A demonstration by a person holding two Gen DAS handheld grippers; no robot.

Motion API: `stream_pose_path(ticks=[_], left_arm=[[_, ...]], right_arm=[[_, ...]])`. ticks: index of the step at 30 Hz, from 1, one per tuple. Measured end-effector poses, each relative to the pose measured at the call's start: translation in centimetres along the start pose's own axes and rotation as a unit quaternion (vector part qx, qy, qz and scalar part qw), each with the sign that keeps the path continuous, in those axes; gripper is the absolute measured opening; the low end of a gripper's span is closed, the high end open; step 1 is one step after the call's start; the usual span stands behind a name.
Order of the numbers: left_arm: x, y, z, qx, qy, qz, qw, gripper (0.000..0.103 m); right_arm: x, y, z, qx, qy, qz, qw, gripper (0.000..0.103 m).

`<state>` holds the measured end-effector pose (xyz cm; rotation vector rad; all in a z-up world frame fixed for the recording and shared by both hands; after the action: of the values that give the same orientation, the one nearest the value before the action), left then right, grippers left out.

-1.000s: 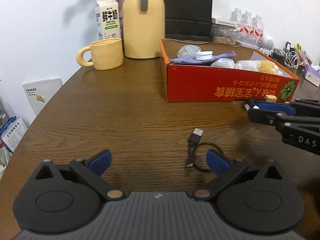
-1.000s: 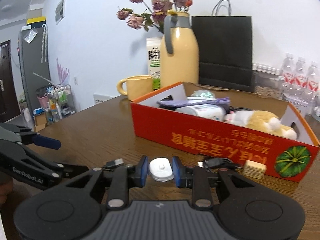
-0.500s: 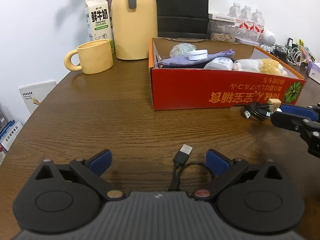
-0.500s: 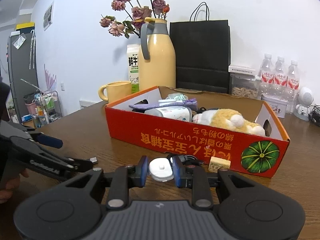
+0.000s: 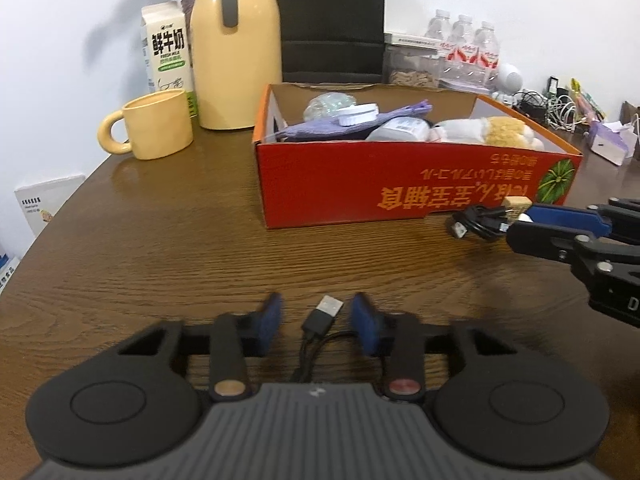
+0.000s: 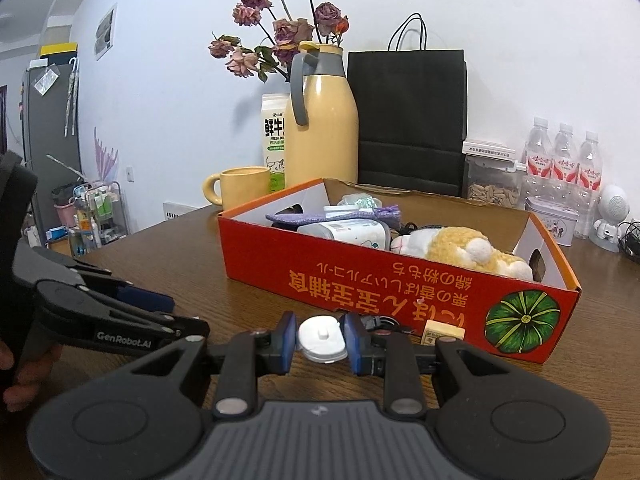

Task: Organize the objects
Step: 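Grasp the black USB cable with the left gripper while the right gripper holds the white item, then carry the cable and white item into the box and open both grippers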

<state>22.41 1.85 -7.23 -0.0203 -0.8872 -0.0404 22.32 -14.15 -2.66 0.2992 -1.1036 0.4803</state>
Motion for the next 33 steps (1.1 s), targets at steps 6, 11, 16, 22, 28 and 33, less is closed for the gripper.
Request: stream_pose_path(ticks=[6, 11, 16, 22, 28, 33], left_arm=[[-0.2, -0.1, 0.3, -0.002, -0.004, 0.003, 1.0, 0.015], [-0.2, 0.1, 0.7, -0.005, -0.008, 0.01, 0.9999, 0.014], [0.3, 0.1, 1.3, -0.008, -0.021, 0.016, 0.9996, 0.014], [2.0, -0.3, 2.7, -0.011, -0.054, 0.016, 0.9983, 0.014], [5.7, -1.7, 4.4, -0.021, -0.105, 0.003, 0.9942, 0.014], [9.8, -3.1, 4.5, -0.03, -0.146, -0.002, 0.9889, 0.014]], right_arm=[[-0.1, 0.2, -0.1, -0.003, 0.002, 0.004, 1.0, 0.025], [-0.2, 0.3, 0.0, -0.006, 0.001, 0.008, 1.0, 0.025], [-0.2, 0.3, 0.0, -0.008, -0.001, 0.011, 1.0, 0.025], [0.2, 0.4, 0.5, -0.012, -0.01, 0.015, 1.0, 0.025], [1.7, -0.3, 1.1, -0.022, -0.033, 0.011, 0.999, 0.025], [4.1, -2.1, 1.4, -0.043, -0.059, 0.007, 0.997, 0.025]])
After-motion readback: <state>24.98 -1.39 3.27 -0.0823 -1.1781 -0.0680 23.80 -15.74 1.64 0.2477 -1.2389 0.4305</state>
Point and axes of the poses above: each gripper's, at about its wrist camera, not at the fingertips, and z roughly against the way its jaws point, y to its left, x to its top, the point moved 8 cm from there along -z, roughly the way its jaws point, and after that the axes turned 1 degree about z, right-handed, at the moved point
